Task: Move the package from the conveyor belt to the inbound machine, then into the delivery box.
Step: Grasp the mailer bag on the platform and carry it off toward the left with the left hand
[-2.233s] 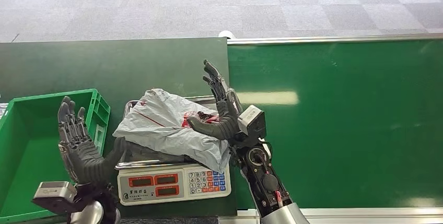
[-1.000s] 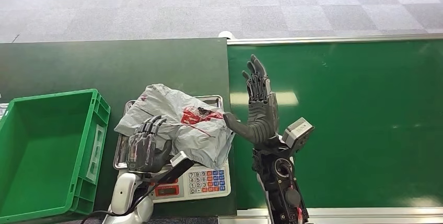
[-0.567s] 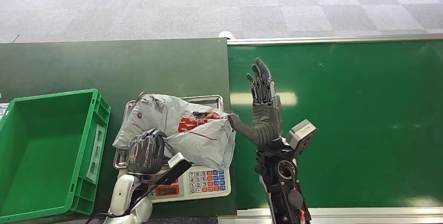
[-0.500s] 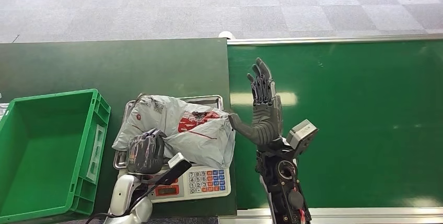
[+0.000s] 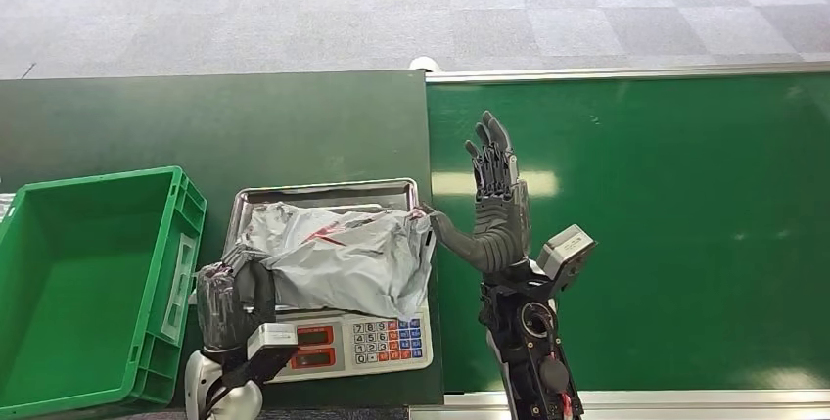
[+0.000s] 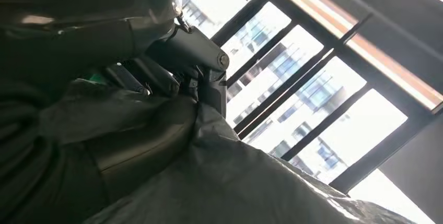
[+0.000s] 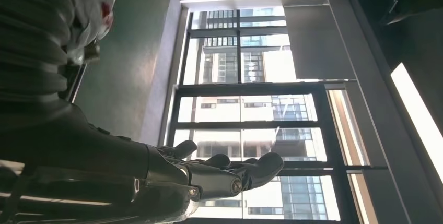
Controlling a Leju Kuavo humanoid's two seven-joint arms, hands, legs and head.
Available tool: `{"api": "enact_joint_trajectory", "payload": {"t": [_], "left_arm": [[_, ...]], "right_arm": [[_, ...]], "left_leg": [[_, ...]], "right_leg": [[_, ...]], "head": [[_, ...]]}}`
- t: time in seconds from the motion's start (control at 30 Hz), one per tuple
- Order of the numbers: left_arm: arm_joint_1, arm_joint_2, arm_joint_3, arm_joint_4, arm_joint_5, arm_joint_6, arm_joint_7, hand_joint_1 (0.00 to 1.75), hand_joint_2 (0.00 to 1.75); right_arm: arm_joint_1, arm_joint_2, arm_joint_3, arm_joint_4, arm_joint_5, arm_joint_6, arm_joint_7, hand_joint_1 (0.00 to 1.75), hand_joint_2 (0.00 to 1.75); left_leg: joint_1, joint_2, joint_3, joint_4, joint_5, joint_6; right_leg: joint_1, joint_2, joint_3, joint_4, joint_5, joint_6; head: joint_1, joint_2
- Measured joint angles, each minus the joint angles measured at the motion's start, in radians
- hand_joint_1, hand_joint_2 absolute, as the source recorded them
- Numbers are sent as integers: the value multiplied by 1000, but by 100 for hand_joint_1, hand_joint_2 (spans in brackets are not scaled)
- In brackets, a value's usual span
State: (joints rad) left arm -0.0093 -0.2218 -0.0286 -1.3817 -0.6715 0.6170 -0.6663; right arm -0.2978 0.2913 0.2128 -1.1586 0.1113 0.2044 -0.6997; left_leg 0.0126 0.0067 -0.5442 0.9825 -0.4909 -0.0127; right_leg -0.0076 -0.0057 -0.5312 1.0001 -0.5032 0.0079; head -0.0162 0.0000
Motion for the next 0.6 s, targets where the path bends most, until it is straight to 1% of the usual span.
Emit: {"api": "enact_joint_trajectory", "payload": {"t": [0.07,0.13,0.23,0.3,0.4,0.53,0.6], "left_arm": [[31,2,-13,-80,33,40,-24,175,175],[53,10,-32,-151,87,61,-28,175,175],[78,30,-64,-243,162,65,-28,175,175],[93,40,-76,-294,176,65,-28,175,175],[108,49,-81,-347,198,64,-28,175,175],[119,71,-84,-380,314,56,-28,175,175],[124,80,-76,-388,340,55,-28,175,175]], "right_arm": [[-1,0,0,6,-6,-5,0,0,175],[-1,0,-1,11,-13,-7,0,0,175],[0,0,-3,18,-22,-7,0,0,175],[0,-1,-5,22,-24,-7,0,0,175],[0,-1,-8,28,-24,-7,0,0,175],[0,-1,-13,34,-24,-5,0,0,175],[0,-1,-14,38,-22,-4,0,0,175]], "left_leg": [[0,0,0,0,0,0],[0,0,0,0,0,0],[0,0,0,0,0,0],[0,0,0,0,0,0],[0,0,0,0,0,0],[0,0,-1,0,0,0],[0,0,-1,0,0,0]], "right_leg": [[0,0,0,0,0,0],[0,0,0,0,0,0],[0,0,0,0,0,0],[0,0,0,0,0,0],[0,0,-1,0,0,0],[0,0,-1,0,0,0],[0,0,-1,0,0,0]], "head": [[0,0],[0,0],[0,0],[0,0],[0,0],[0,0],[0,0]]}}
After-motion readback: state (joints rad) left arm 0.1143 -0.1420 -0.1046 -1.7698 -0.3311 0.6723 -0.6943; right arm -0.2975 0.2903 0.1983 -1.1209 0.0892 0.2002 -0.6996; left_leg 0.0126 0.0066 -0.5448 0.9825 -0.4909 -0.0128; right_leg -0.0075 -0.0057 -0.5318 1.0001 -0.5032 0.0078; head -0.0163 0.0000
